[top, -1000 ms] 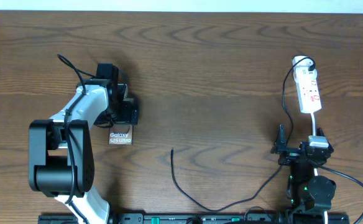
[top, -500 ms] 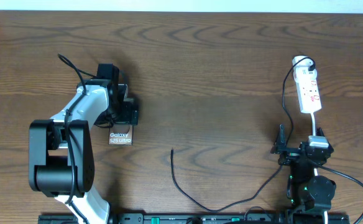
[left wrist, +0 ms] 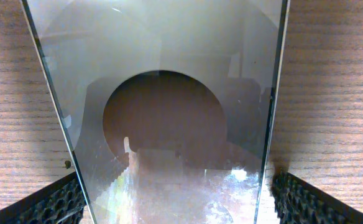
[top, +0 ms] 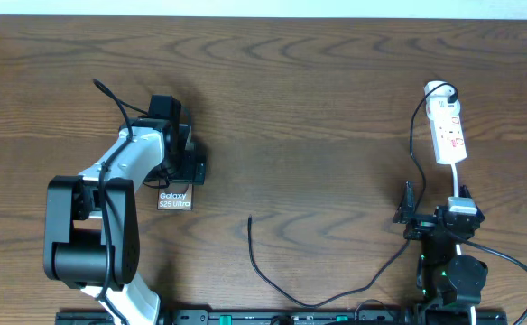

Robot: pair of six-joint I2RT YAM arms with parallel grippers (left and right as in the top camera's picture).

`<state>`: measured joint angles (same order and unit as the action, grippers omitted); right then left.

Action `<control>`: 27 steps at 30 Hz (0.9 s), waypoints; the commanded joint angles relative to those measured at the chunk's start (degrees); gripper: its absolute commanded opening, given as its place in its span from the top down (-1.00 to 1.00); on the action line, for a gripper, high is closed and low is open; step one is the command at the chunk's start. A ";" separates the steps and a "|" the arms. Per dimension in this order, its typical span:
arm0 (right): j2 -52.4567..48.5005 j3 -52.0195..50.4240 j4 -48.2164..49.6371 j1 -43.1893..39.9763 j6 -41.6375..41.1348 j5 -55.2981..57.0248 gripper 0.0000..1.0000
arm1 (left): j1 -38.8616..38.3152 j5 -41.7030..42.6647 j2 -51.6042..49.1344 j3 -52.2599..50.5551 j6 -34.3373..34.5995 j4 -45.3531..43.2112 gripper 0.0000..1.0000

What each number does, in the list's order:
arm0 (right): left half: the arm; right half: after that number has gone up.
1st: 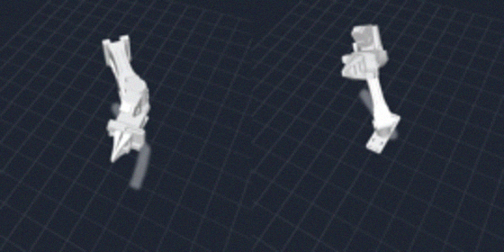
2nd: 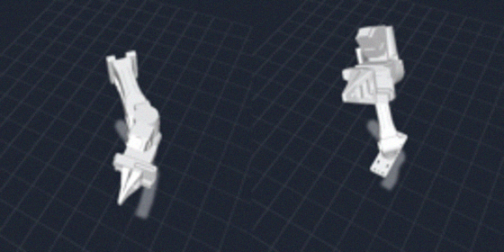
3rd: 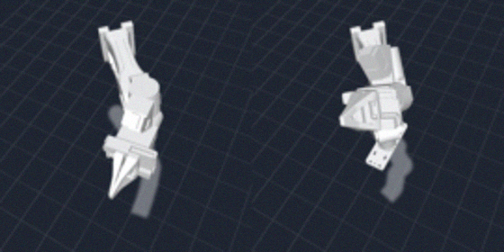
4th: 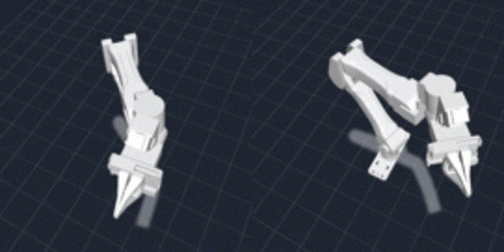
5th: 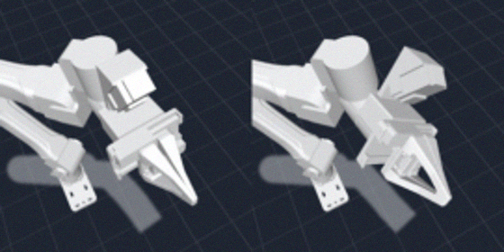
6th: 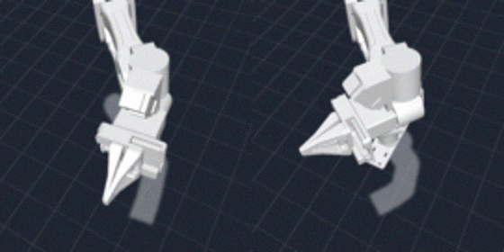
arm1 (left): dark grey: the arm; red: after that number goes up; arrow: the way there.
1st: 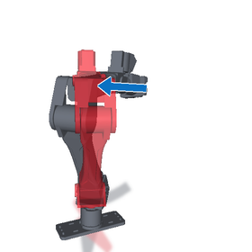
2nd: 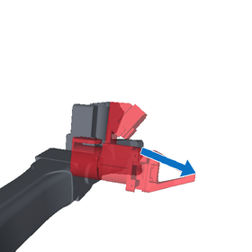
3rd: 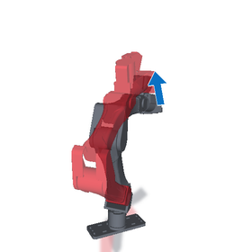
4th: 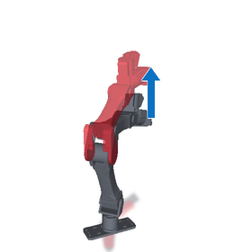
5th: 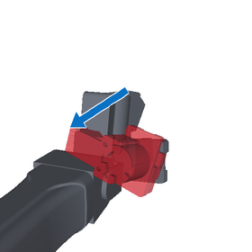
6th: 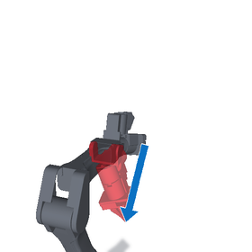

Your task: Plug charger to phone and switch on socket

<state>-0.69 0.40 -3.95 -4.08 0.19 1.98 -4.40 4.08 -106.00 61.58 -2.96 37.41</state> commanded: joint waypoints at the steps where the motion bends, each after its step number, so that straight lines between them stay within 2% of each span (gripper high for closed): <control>1: 0.31 -0.09 -0.15 -0.33 -1.01 0.44 -0.99 | -0.72 1.64 -4.28 -3.63 0.26 -0.07 -0.91; 14: 0.31 -0.09 -0.15 -0.33 -1.01 0.44 -0.98 | -0.72 1.64 -4.28 -3.63 0.26 -0.04 -0.88; 26: 0.31 -0.09 -0.15 -0.33 -1.01 0.44 -0.99 | -0.72 1.64 -4.28 -3.63 0.26 -0.02 -0.52; 27: 0.31 -0.09 -0.15 -0.33 -1.01 0.44 -0.99 | -0.72 1.64 -4.28 -3.63 0.26 -0.02 -0.45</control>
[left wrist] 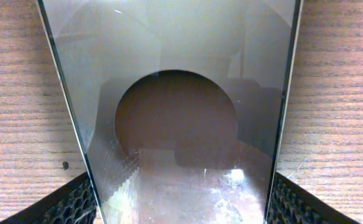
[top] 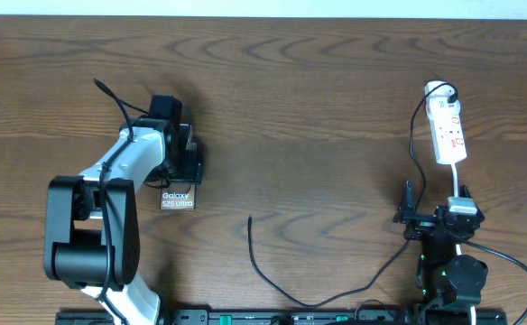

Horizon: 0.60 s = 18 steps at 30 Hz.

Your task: Plug charger to phone and switch on socket

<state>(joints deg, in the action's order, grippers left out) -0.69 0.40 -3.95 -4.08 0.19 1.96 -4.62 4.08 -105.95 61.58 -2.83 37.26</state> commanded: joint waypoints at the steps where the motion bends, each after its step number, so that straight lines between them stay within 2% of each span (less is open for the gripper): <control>1: 0.31 -0.09 -0.15 -0.33 -1.01 0.46 -0.99 | -0.50 1.64 -4.33 -3.63 0.13 0.13 -0.39; 4: 0.31 -0.09 -0.15 -0.33 -1.01 0.46 -0.99 | -0.50 1.64 -4.33 -3.63 0.13 0.13 -0.28; 5: 0.31 -0.09 -0.15 -0.33 -1.01 0.46 -0.99 | -0.50 1.64 -4.33 -3.63 0.13 0.13 -0.18; 12: 0.31 -0.09 -0.15 -0.33 -1.01 0.46 -0.99 | -0.50 1.64 -4.31 -3.61 0.13 0.15 0.74; 14: 0.31 -0.09 -0.15 -0.33 -1.01 0.46 -0.99 | -0.50 1.64 -4.26 -3.56 0.13 0.15 0.85; 18: 0.31 -0.09 -0.15 -0.33 -1.01 0.48 -0.99 | -0.50 1.64 -3.56 -0.02 0.13 3.52 0.85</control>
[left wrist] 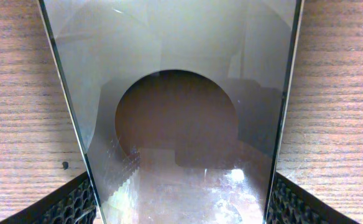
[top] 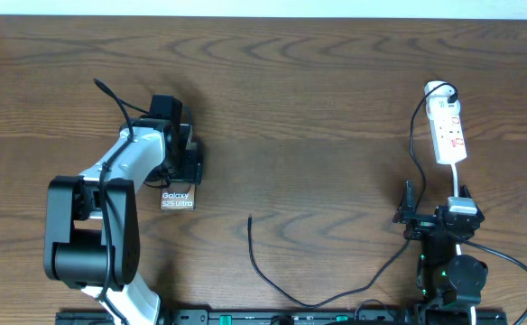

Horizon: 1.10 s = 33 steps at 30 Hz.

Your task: Plug charger to phone and switch on socket

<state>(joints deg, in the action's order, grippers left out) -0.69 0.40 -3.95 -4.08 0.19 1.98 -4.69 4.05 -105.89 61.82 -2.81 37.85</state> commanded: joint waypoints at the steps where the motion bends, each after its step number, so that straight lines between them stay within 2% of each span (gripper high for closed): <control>1: 0.31 -0.09 -0.15 -0.33 -1.01 0.44 -0.98 | -0.44 1.66 -3.63 0.61 0.11 3.74 0.85; 9: 0.31 -0.09 -0.15 -0.33 -1.01 0.44 -0.99 | -0.44 1.68 -2.93 9.60 0.11 10.10 0.85; 20: 0.31 -0.09 -0.15 -0.33 -1.01 0.44 -0.99 | -0.44 4.07 3.80 12.20 0.11 11.19 0.86; 25: 0.31 -0.09 -0.15 -0.33 -1.01 0.44 -0.99 | -0.42 16.65 5.99 12.20 1.99 11.15 0.85; 29: 0.31 -0.09 -0.15 -0.33 -1.01 0.44 -0.99 | -0.42 33.94 6.08 12.20 7.56 9.70 0.85; 33: 0.31 -0.09 -0.15 -0.33 -1.01 0.46 -0.99 | -0.42 47.34 6.08 12.20 14.80 5.14 0.85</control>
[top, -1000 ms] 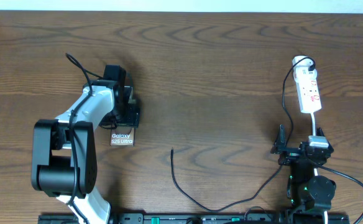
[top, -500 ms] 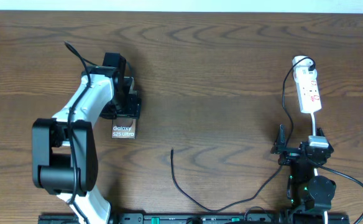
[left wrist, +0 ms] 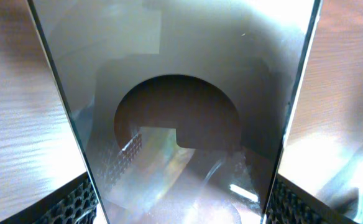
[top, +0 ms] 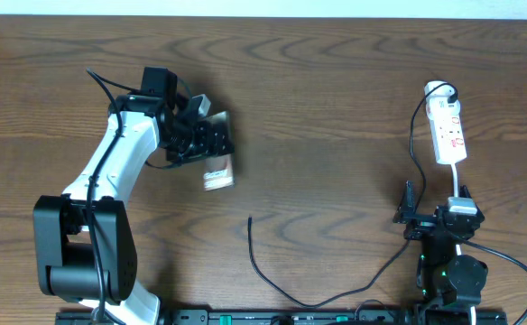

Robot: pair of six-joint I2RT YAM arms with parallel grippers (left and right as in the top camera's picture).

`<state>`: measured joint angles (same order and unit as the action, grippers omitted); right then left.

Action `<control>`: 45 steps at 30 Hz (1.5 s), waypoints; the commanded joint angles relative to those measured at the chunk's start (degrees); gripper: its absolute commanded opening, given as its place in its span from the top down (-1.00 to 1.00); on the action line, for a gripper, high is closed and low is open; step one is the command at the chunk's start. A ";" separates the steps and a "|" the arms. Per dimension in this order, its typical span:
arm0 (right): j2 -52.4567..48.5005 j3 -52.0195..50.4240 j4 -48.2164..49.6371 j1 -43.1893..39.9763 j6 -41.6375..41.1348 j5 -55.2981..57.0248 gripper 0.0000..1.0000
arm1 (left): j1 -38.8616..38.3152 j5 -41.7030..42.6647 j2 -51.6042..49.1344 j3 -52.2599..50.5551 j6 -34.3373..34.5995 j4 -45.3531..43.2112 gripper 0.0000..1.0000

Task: Plug charger to phone and switch on socket
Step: 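Lift the phone with the left gripper and raise it upright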

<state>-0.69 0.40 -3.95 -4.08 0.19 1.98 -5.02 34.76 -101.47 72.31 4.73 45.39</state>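
Note:
My left gripper [top: 211,152] is shut on the phone [top: 217,171], its black fingers [left wrist: 69,202] pressing both long edges. The phone [left wrist: 175,106] fills the left wrist view with its glossy screen and appears lifted and tilted over the table's left-middle. The black charger cable [top: 281,282] lies on the table with its free plug end [top: 250,219] near the centre front. A white power strip [top: 449,132] lies at the far right, a plug in its top socket. The right gripper [top: 410,217] rests by the front right; its jaw state is unclear.
The wooden table [top: 318,99] spans the view. The strip's own black cord [top: 417,135] loops beside it down toward the right arm's base [top: 453,280].
My left gripper has moved up and to the right with the phone, which was lying flat on the table and is now raised and tilted. The right arm and cable are unchanged.
At all three earlier moments my left gripper sat around the phone flat on the table at the left, barely shifting. Now the phone is held off the table, nearer the centre. The cable, power strip and right arm stayed put.

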 commanded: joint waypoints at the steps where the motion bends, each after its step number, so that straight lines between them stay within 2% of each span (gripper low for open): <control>1: 0.31 -0.09 -0.15 -0.33 -1.01 0.44 -0.99 | -0.09 18.73 1.66 1.70 8.46 -3.37 0.85; 4: 0.31 -0.09 -0.15 -0.33 -1.01 0.44 -0.99 | -0.07 29.18 1.66 1.70 16.28 -8.83 0.85; 7: 0.31 -0.09 -0.15 -0.33 -1.01 0.44 -0.99 | -0.04 37.81 1.66 1.70 29.00 -16.87 0.85; 14: 0.31 -0.09 -0.15 -0.33 -1.01 0.44 -0.99 | -0.04 41.40 1.66 1.70 58.55 -29.94 0.85; 17: 0.31 -0.09 -0.15 -0.33 -1.01 0.46 -0.99 | -0.04 42.71 1.66 1.70 68.61 -33.53 0.85; 19: 0.31 -0.09 -0.15 -0.33 -1.01 0.46 -0.99 | -0.04 45.00 1.66 1.70 78.90 -38.36 0.85; 21: 0.31 -0.09 -0.15 -0.33 -1.01 0.44 -0.99 | -0.04 45.92 1.66 1.70 84.28 -41.24 0.85; 27: 0.31 -0.09 -0.15 -0.33 -1.01 0.44 -0.99 | 0.02 48.28 1.66 1.70 94.55 -43.36 0.85; 37: 0.31 -0.09 -0.15 -0.33 -1.01 0.46 -0.98 | 4.00 51.84 1.66 1.70 105.46 -43.34 0.85; 45: 0.31 -0.09 -0.15 -0.33 -1.01 0.44 -0.98 | 4.63 51.84 1.66 1.70 105.70 -43.78 0.86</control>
<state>-0.69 0.40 -3.95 -4.08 0.19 1.98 -0.40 83.74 -101.41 72.60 109.54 2.42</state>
